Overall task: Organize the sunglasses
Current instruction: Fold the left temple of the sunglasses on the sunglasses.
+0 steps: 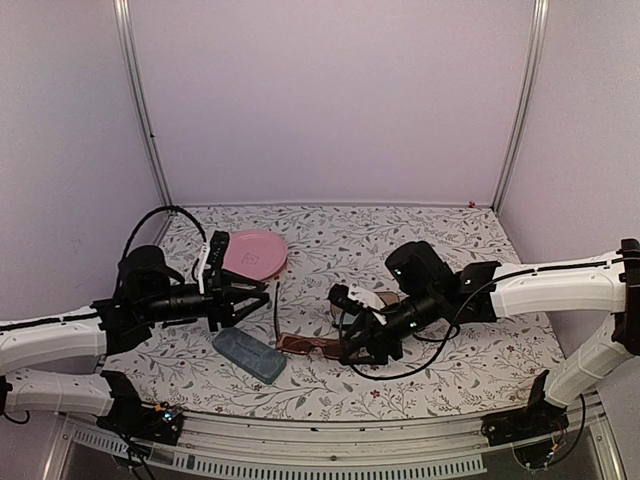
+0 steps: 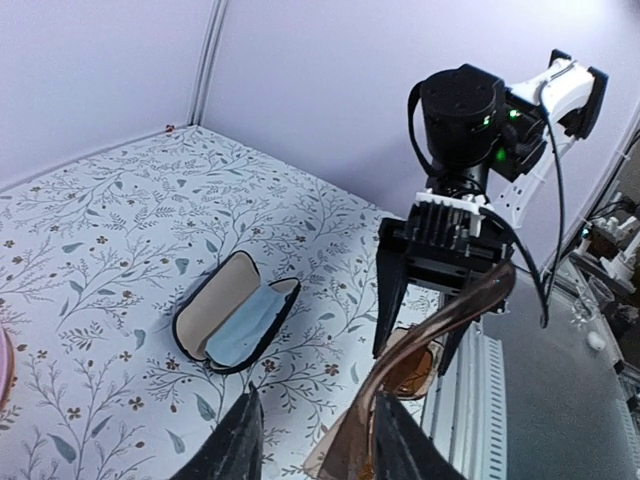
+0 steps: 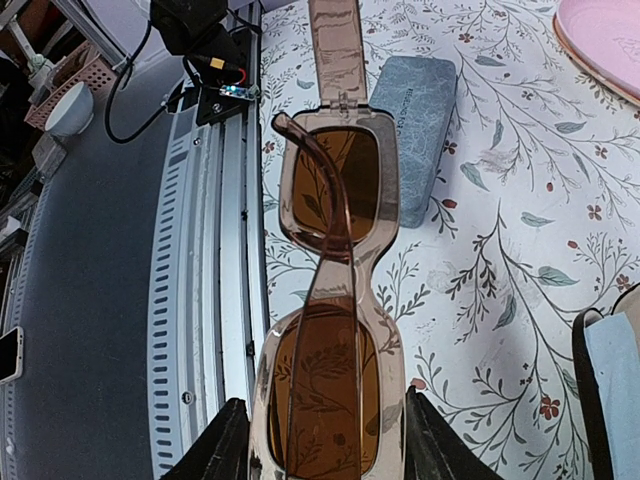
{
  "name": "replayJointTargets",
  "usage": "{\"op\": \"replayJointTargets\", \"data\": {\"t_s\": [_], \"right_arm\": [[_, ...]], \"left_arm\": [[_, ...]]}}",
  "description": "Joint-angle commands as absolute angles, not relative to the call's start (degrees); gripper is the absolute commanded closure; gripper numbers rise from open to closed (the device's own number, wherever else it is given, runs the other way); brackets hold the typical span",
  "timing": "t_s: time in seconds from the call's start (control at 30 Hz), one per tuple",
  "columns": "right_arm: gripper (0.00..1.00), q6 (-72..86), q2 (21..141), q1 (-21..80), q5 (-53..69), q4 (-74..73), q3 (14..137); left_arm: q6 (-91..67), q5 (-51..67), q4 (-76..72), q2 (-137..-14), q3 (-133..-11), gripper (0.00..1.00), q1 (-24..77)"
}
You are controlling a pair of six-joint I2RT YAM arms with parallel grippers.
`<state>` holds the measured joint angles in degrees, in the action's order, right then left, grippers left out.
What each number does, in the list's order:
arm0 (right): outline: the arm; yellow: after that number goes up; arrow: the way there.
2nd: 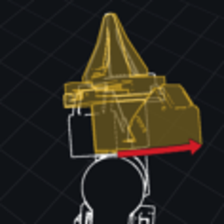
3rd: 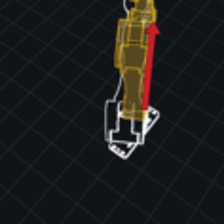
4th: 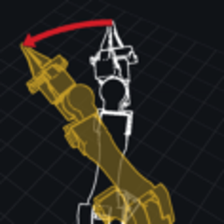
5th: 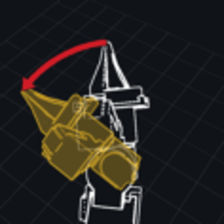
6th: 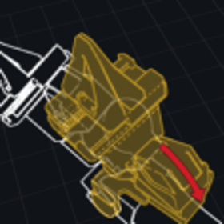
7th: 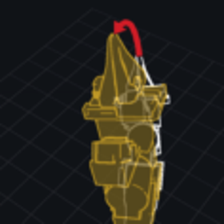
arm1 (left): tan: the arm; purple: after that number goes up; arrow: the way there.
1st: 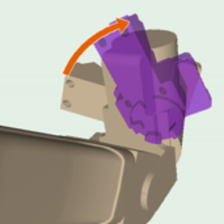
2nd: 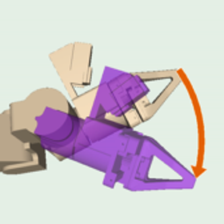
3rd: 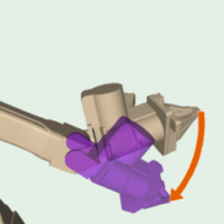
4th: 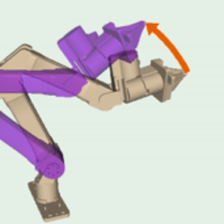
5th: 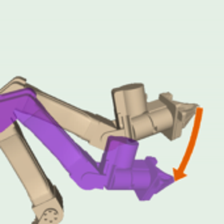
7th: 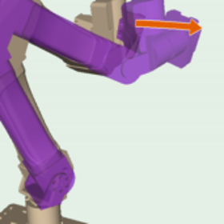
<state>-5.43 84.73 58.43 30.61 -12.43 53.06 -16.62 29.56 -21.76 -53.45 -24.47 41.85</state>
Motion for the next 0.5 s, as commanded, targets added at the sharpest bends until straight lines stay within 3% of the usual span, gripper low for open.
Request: {"op": "replayJointTargets", "data": {"t_s": [0.0,0.47], "right_arm": [[0.64,-6.0,84.6,58.4,31.3,-11.9,54.8],[0.65,-5.7,84.8,58.5,30.4,-11.7,54.8]], "left_arm": [[-18.5,25.4,-20.8,-55.3,-27.0,0.65,40.9],[-19.8,30.4,-23.8,-60.6,-28.3,0.74,43.0]]}}
